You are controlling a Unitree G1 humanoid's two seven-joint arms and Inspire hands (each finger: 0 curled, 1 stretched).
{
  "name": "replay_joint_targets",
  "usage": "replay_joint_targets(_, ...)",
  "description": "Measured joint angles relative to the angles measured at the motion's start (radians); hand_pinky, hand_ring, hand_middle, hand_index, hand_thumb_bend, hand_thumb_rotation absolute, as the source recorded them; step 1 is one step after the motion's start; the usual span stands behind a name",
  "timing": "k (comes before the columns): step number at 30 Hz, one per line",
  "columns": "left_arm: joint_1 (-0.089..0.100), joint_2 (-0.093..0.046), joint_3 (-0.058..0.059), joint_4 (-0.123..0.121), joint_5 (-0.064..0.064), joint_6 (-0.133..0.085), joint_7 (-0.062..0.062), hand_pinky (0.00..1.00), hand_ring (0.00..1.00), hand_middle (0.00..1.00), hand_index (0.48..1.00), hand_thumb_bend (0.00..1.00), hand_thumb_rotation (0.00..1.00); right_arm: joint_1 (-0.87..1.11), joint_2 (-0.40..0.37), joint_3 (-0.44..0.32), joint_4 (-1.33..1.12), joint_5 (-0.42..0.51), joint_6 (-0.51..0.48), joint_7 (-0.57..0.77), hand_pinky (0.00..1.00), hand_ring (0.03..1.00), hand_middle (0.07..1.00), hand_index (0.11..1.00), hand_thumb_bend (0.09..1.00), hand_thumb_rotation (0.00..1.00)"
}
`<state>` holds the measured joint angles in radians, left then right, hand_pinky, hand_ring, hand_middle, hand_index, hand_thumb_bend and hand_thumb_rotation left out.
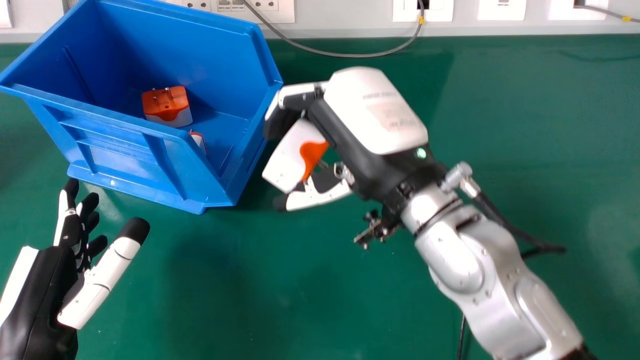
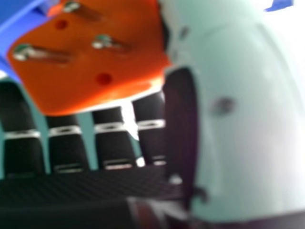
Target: Pick all objects and put in blue box
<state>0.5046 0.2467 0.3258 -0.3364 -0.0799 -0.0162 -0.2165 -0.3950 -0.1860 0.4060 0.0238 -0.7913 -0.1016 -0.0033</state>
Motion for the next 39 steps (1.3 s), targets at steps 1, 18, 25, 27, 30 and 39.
replay_joint_targets(1,0.0,0.0,0.0,0.0,0.0,0.0,0.0,0.95,1.0,1.0,1.0,0.83,0.72,-0.019,0.0,-0.002,0.018,0.0,-0.001,-0.009,0.33,0.428,0.517,0.529,0.493,0.0)
replay_joint_targets(18,-0.004,-0.001,-0.006,0.002,0.002,0.001,0.002,0.95,1.0,1.0,1.0,0.82,0.71,-0.355,0.109,0.028,0.374,0.001,-0.017,-0.095,0.34,0.428,0.516,0.528,0.493,0.0)
replay_joint_targets(25,-0.008,-0.001,-0.015,0.002,0.006,0.004,0.003,0.95,1.0,1.0,1.0,0.81,0.7,-0.549,0.188,0.064,0.61,-0.003,-0.024,-0.13,0.33,0.436,0.524,0.525,0.492,0.0)
replay_joint_targets(27,-0.007,-0.001,-0.017,0.002,0.009,0.005,0.004,0.95,1.0,1.0,1.0,0.8,0.7,-0.597,0.205,0.082,0.675,-0.005,-0.037,-0.148,0.33,0.438,0.521,0.521,0.493,0.0)
replay_joint_targets(30,-0.005,-0.001,-0.019,0.002,0.013,0.006,0.006,0.94,1.0,1.0,1.0,0.8,0.7,-0.672,0.232,0.107,0.793,-0.007,-0.071,-0.192,0.33,0.44,0.521,0.516,0.493,0.0)
replay_joint_targets(39,-0.001,-0.001,-0.024,-0.001,0.013,0.006,0.008,0.94,1.0,1.0,1.0,0.8,0.7,-0.843,0.332,0.156,1.095,-0.009,-0.106,-0.303,0.32,0.438,0.529,0.519,0.493,0.0)
